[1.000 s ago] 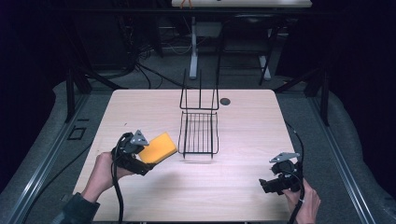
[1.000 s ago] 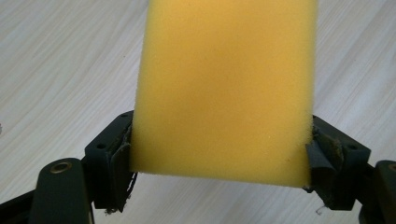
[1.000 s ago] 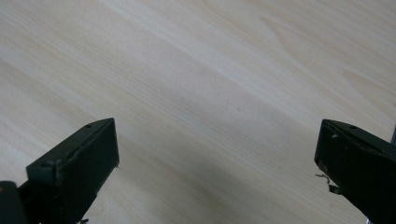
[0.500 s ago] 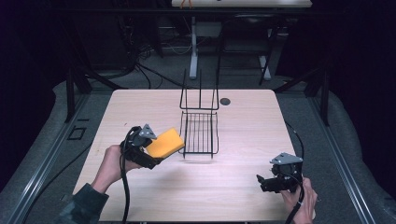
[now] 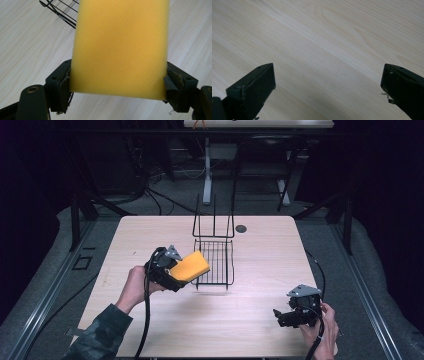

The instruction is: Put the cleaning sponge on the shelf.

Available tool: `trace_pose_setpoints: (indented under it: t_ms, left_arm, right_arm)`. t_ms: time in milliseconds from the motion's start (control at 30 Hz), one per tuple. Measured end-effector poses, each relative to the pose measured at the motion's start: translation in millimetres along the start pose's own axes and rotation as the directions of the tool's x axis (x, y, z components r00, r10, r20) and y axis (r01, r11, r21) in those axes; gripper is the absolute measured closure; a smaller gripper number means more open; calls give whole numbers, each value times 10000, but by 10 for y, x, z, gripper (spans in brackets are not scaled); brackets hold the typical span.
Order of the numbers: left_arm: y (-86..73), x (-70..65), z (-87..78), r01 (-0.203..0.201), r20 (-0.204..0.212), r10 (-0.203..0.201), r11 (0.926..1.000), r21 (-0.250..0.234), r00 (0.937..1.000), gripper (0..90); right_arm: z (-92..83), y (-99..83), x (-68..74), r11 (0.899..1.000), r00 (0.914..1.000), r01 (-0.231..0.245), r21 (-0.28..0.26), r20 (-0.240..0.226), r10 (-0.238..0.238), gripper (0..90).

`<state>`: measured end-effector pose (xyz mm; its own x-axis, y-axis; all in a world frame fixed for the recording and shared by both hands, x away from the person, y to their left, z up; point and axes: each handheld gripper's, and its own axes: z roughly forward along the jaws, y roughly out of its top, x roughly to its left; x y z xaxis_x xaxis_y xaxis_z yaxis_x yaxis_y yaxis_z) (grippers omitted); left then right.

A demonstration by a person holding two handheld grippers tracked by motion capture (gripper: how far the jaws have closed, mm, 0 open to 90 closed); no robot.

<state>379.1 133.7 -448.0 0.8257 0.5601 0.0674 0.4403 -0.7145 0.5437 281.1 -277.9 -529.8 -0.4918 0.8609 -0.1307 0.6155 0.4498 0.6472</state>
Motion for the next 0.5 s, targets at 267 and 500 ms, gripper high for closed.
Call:
trace_pose_setpoints:
  t_ms: [267,500]
  left_arm:
    - [53,87,128,-46,215,50,9998,-200,9998,218]
    - [131,145,285,-277,212,285,9989,-374,9994,218]
  right_arm:
    - [14,8,13,9999,9999,111,109,-102,-110,0]
    - [14,5,9,10000,9999,-10,47,-157,11,0]
